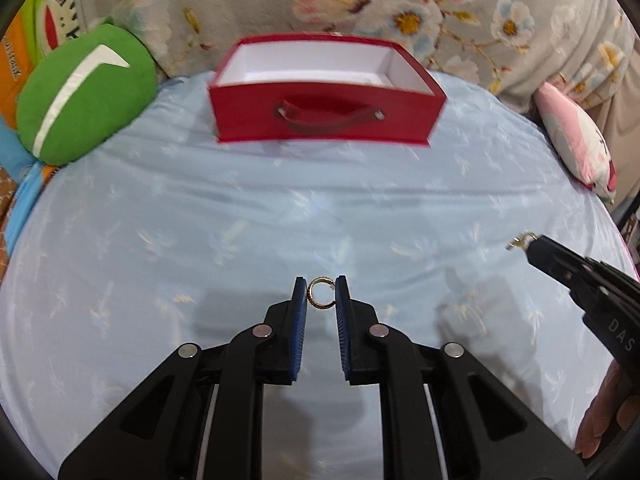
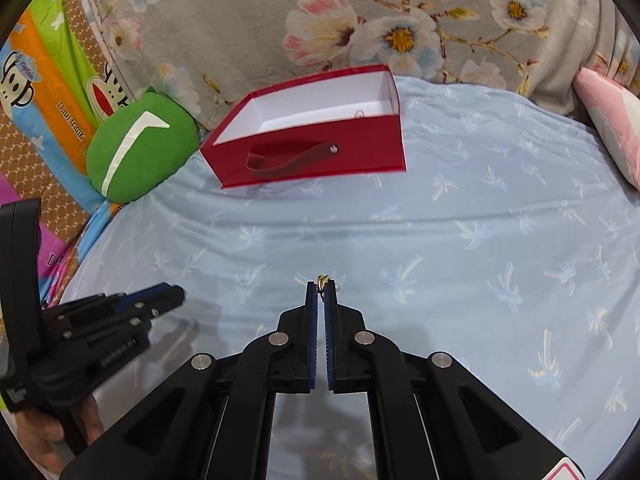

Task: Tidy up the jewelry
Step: 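Carry both earrings over the red box with both tools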

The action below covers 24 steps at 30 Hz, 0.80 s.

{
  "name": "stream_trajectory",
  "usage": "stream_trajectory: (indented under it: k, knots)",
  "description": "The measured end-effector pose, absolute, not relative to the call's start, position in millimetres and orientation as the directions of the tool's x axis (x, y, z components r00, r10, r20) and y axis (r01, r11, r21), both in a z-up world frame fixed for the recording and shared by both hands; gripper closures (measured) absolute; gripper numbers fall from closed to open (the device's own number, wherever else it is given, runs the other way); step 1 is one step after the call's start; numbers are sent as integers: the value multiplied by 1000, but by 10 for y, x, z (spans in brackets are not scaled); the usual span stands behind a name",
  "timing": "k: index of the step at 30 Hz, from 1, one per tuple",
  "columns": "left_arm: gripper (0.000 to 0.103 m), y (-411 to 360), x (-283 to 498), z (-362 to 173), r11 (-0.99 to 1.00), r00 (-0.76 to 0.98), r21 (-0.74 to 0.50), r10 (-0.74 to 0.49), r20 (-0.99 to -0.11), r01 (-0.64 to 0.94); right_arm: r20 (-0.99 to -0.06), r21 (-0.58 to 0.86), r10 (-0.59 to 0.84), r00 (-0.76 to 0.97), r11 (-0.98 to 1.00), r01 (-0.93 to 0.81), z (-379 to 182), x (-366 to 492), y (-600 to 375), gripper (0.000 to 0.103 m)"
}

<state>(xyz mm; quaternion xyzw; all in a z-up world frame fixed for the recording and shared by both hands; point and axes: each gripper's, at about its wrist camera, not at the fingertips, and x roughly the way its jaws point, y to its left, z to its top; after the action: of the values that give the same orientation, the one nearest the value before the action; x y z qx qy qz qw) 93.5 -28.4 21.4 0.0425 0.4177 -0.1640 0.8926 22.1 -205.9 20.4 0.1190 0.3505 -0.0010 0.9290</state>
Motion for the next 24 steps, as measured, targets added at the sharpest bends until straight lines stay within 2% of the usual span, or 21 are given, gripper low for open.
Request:
stream_trajectory:
  k: [8,15,24]
  knots:
    - [89,28,1342,694,967,697,-49,-214,-684,249,-580,199,82,811,979,43,630,515,-2085,100]
    - [89,3,1850,1050,970,749,-24,-202,-631,241,-526,177,83,846,984,14,1018,1045,-2167,100]
    - [89,-337,2836,1349,964,768,-23,-226,-600,267,-528,174,96,844,985,-3,1265,2155,-2337,100]
